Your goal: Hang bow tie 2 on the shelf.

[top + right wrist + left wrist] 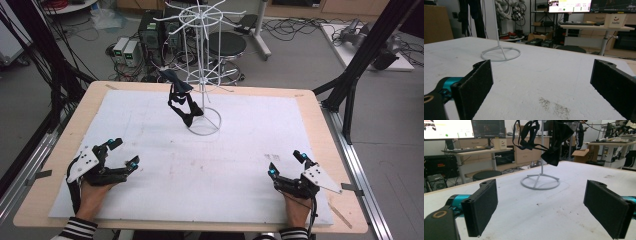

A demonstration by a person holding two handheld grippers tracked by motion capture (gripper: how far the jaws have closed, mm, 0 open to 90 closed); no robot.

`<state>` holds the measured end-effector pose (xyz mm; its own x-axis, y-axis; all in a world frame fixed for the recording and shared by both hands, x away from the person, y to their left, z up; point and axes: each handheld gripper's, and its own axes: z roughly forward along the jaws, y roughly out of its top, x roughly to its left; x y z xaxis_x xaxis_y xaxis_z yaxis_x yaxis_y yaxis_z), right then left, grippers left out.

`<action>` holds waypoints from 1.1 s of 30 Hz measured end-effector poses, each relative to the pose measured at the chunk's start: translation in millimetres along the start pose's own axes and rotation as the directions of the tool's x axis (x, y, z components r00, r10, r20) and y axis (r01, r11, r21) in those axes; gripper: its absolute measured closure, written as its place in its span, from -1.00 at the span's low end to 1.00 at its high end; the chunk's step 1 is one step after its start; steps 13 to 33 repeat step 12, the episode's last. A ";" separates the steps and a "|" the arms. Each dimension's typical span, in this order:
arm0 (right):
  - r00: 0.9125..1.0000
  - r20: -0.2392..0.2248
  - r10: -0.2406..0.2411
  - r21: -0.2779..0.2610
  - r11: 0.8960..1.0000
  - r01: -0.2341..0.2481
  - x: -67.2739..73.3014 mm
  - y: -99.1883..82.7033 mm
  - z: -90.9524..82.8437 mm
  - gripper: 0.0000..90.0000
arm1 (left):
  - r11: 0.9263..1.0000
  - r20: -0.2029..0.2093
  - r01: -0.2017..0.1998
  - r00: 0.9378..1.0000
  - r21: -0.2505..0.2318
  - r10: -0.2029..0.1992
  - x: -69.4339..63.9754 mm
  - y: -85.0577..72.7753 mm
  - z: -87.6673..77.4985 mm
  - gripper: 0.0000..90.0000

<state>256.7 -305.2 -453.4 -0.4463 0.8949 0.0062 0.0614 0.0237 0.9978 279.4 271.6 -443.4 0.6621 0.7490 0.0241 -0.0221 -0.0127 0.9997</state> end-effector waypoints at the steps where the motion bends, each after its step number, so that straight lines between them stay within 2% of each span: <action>1: 1.000 0.000 0.001 -0.001 1.000 -0.001 -0.1 0.0 0.1 -0.92 | 1.000 -0.003 -0.004 1.000 -0.004 0.004 -0.5 -1.5 -0.5 -0.72; 5: 1.000 -0.001 0.007 0.001 1.000 -0.007 -0.2 0.0 -0.2 -0.92 | 1.000 -0.018 -0.006 1.000 -0.017 0.006 -2.2 -6.4 -1.1 -0.72; 10: 1.000 0.000 0.006 -0.001 1.000 -0.006 -0.2 -0.1 -0.2 -0.92 | 1.000 -0.018 -0.024 1.000 -0.006 0.024 -2.8 -8.0 -0.2 -0.72; 12: 1.000 -0.001 0.006 -0.002 1.000 -0.006 -0.4 -0.1 -0.3 -0.92 | 1.000 -0.018 -0.007 1.000 -0.004 0.007 -1.8 -10.8 -1.3 -0.72; 33: 1.000 -0.001 0.006 -0.002 1.000 -0.006 -0.4 -0.1 -0.3 -0.92 | 1.000 -0.018 -0.007 1.000 -0.004 0.007 -1.8 -10.8 -1.3 -0.72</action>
